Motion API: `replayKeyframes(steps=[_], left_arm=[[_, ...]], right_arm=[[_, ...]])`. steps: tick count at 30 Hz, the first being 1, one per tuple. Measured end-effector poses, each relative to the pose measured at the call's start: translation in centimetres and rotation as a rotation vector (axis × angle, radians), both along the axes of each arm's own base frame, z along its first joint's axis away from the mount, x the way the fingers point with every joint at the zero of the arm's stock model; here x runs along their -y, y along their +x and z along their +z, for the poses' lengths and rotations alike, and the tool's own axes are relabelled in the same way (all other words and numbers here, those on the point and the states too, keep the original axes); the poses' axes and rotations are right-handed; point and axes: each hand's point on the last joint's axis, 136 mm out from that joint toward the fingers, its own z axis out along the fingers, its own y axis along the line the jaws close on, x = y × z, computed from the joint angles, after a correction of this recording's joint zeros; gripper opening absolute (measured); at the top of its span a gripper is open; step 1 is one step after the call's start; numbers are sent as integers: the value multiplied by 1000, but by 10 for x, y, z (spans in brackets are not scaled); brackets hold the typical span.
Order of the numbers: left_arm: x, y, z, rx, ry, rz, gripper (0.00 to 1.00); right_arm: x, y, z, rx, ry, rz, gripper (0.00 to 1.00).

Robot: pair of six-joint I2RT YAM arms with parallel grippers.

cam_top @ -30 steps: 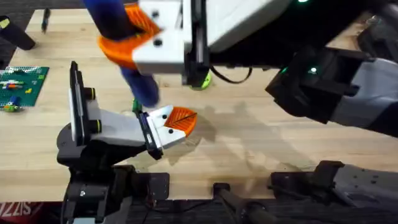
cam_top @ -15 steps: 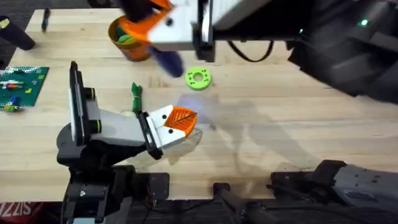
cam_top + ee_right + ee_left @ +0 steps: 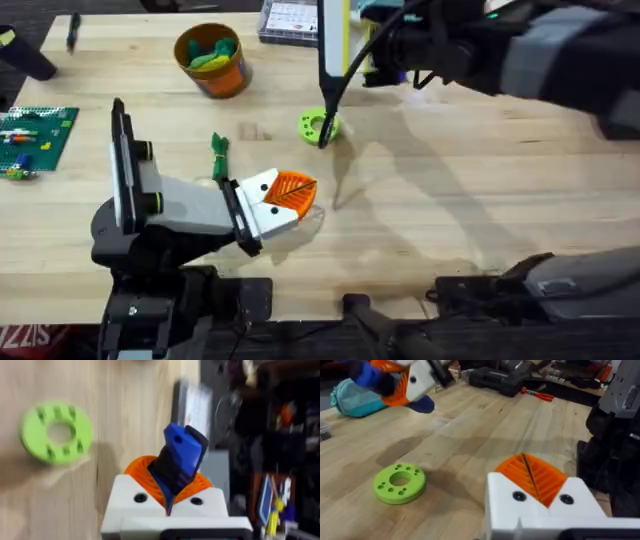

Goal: Pick up the gripper from the table and insert it into the empty holder that is missing its gripper. Then pick up a screw, insert it into the mounting hole, and use the screwdriver to tighten it. Finally, clean up the table by picking up the vegetable and placing it into the bucket.

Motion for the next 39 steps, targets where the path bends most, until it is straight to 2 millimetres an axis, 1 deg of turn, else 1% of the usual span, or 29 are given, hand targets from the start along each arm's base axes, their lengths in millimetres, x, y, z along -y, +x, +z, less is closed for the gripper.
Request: replayKeyframes(steps=[2,5,11,13,15,19,20,21,24,26,27,28,30,31,32,35,36,37,38,39], left_arm=[[0,0,0,1,0,2,18],[0,1,0,2,1,6,18],[-1,1,0,2,1,9,18],[-1,1,0,2,1,9,18],[-1,1,0,2,1,9,18],[-1,1,0,2,1,9,18],[-1,1,0,2,1,9,18],[-1,1,0,2,1,9,18],[-1,1,0,2,1,9,18],[-1,1,0,2,1,9,18],[-1,1,0,2,1,9,18],[-1,1,0,2,1,9,18],[-1,1,0,2,1,9,18],[-1,1,0,2,1,9,18],[-1,1,0,2,1,9,18],[-1,2,0,2,1,10,19],[-1,2,0,5,3,12,72],[-1,2,0,5,3,14,199],[-1,3,0,3,2,16,263],[-1,3,0,7,4,17,378]], right_arm=[[17,13,-25,-22,-65,-40,8],[39,27,-55,-57,-137,-78,8],[72,41,-109,-118,-260,-97,8],[79,43,-120,-129,-287,-100,8],[83,45,-125,-132,-304,-100,8],[84,46,-125,-127,-312,-98,8],[84,46,-125,-127,-312,-98,26],[84,46,-125,-127,-312,-98,75],[84,45,-126,-132,-316,-95,305],[84,45,-127,-134,-316,-95,373],[85,43,-128,-151,-317,-99,456],[85,41,-129,-161,-317,-102,510],[84,41,-127,-173,-312,-114,789],[83,43,-123,-171,-306,-123,929],[83,42,-119,-180,-299,-136,977],[81,35,-119,-229,-267,-209,993],[80,34,-119,-242,-245,-246,993],[79,33,-117,-260,-216,-289,993],[79,30,-116,-282,-190,-331,993],[79,27,-114,-301,-163,-369,993]])
